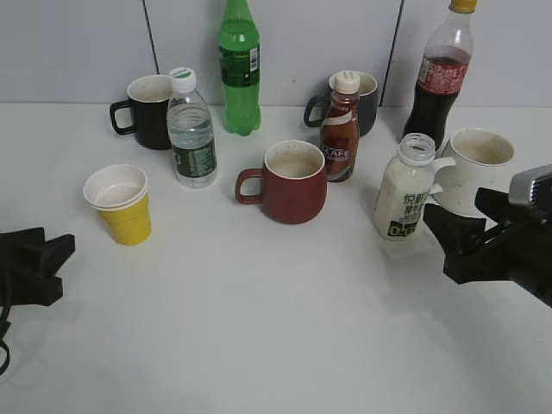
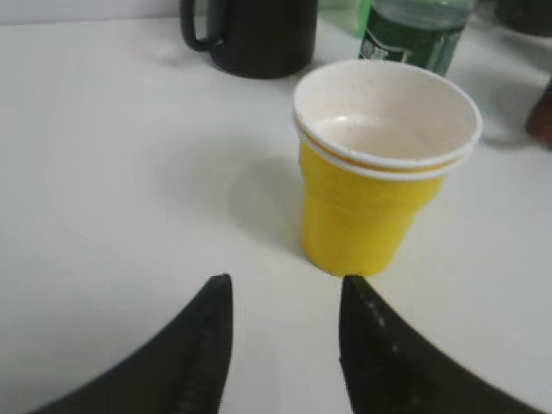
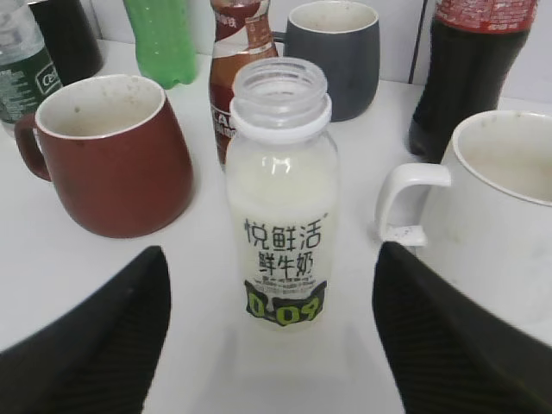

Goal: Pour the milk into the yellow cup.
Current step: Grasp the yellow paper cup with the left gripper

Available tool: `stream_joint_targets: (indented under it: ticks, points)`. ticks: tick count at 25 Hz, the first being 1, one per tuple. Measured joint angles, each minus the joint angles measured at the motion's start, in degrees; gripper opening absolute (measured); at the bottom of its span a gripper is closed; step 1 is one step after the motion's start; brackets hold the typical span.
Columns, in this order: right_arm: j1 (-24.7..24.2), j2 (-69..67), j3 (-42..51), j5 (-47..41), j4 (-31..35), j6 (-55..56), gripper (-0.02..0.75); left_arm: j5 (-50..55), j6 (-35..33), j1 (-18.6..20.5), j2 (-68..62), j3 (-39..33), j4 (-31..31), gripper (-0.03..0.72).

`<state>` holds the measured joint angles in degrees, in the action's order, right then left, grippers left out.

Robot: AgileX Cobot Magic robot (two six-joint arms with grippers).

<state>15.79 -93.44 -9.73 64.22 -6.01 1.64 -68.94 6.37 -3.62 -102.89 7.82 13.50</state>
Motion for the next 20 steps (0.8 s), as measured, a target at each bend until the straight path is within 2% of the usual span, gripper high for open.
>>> stream_joint_targets:
  ticks: [2,6,7,9,10,20]
  points:
    - [0.0,-2.66,0.05,2.89,-1.04,-0.27,0.546,-0.07,-2.3,0.0,-3.59,1.84,3.75,0.382]
    - [0.0,-7.05,0.05,4.4,-1.99,-0.47,0.546,-0.14,-2.81,0.0,-7.26,4.71,8.24,0.498]
    - [0.0,-7.66,0.05,4.56,-2.04,-0.47,0.546,-0.13,-2.86,0.0,-8.95,6.15,9.49,0.561]
    - [0.0,-8.28,0.05,4.71,-2.15,-0.94,0.546,-0.13,-2.88,0.0,-9.3,6.5,9.74,0.572]
    - [0.0,-8.41,0.05,4.85,-2.15,-1.64,0.546,-0.13,-2.92,0.0,-11.72,9.13,11.08,0.623]
    - [0.0,-8.61,0.05,4.98,-1.95,-2.53,0.545,-0.28,-2.74,0.0,-18.25,18.78,16.74,0.641]
